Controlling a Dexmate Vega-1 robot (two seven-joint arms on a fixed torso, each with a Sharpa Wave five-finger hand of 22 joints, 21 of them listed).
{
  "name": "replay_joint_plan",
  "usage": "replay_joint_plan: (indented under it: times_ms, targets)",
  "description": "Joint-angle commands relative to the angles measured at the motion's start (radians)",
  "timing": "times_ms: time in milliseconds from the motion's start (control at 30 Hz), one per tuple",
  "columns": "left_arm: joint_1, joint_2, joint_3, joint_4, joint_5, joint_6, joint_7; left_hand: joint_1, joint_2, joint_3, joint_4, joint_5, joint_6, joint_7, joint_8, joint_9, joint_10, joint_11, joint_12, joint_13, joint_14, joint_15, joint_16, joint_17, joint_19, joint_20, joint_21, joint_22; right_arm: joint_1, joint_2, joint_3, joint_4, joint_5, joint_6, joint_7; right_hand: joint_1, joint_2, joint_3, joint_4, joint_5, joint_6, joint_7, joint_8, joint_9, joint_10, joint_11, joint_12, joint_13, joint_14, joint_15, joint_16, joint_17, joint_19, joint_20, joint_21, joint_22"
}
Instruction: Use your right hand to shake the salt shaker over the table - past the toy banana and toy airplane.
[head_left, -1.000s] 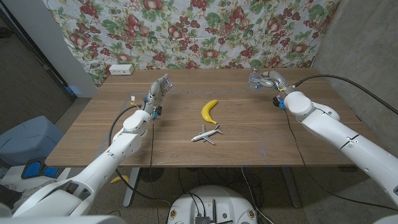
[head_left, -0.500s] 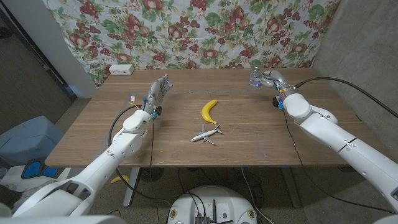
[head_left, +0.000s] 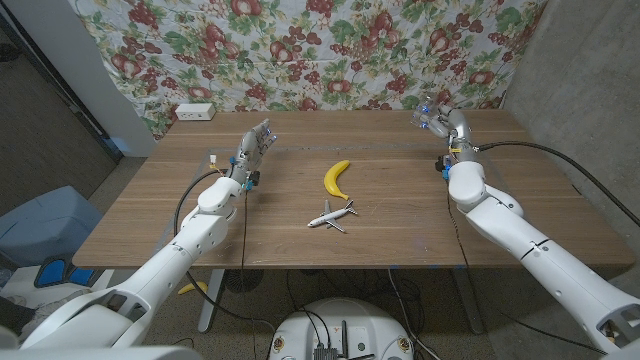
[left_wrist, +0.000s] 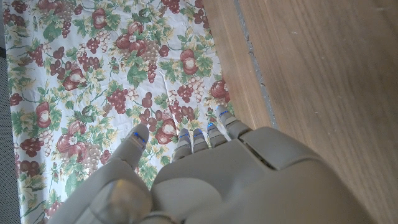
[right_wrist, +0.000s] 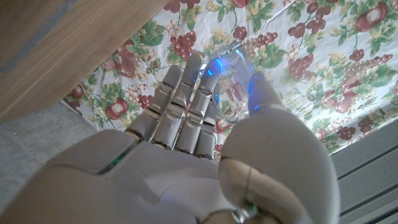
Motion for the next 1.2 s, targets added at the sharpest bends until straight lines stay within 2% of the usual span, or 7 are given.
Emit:
replay_joint_plan:
  times_ms: [33,500,733,1200]
  targets:
    - [-0.004,-0.004,-0.001,0.012,-0.005,-0.005,-0.008,-0.005,0.065,0.005,-0.003,0.004,0.007,-0.002,0.003,0.003,0.001,-0.005,0.002,0.004,0.0,-0.036,0.005,0.003,0.005,0.007,-0.003,0.004,-0.024,0.081,0.019,0.033,-0.045,0.059,-0.127,0.088,0.09,0.022,0.013,0.002,0.237,-0.041,0.006,0.003,0.019,-0.032,-0.008,-0.003,0.011,-0.099,-0.003,0.004,-0.004,-0.06,0.008,0.001]
    - [-0.003,-0.003,-0.003,0.014,-0.007,-0.008,-0.01,-0.006,0.065,0.005,-0.003,0.004,0.007,-0.002,0.003,0.003,0.002,-0.006,0.002,0.004,0.0,-0.036,0.005,0.003,0.004,0.008,-0.004,0.004,-0.024,0.078,0.019,0.019,-0.065,0.029,-0.113,0.086,0.088,0.022,0.013,0.002,0.238,-0.042,0.004,0.002,0.018,-0.032,-0.008,0.002,0.012,-0.099,-0.007,0.007,-0.005,-0.061,0.013,0.001]
    - [-0.004,-0.002,-0.003,0.014,-0.007,-0.007,-0.012,-0.006,0.065,0.005,-0.003,0.004,0.007,-0.001,0.003,0.003,0.002,-0.006,0.002,0.004,0.0,-0.036,0.004,0.003,0.004,0.008,-0.004,0.004,-0.022,0.074,0.017,0.024,-0.073,0.044,-0.108,0.086,0.088,0.022,0.012,0.001,0.24,-0.041,0.003,0.001,0.02,-0.032,-0.01,-0.001,0.013,-0.099,-0.008,0.008,-0.006,-0.061,0.016,0.001]
    - [-0.012,-0.004,0.0,0.022,-0.007,-0.005,-0.019,-0.006,0.064,0.005,-0.003,0.004,0.007,-0.002,0.003,0.003,0.001,-0.005,0.002,0.004,0.001,-0.036,0.005,0.003,0.005,0.011,-0.003,0.004,-0.004,0.0,0.006,-0.006,-0.057,0.018,0.034,0.088,0.087,0.025,0.01,0.001,0.248,-0.043,0.001,-0.006,0.026,-0.03,-0.018,-0.013,0.004,-0.1,-0.02,0.005,-0.009,-0.056,0.021,0.0]
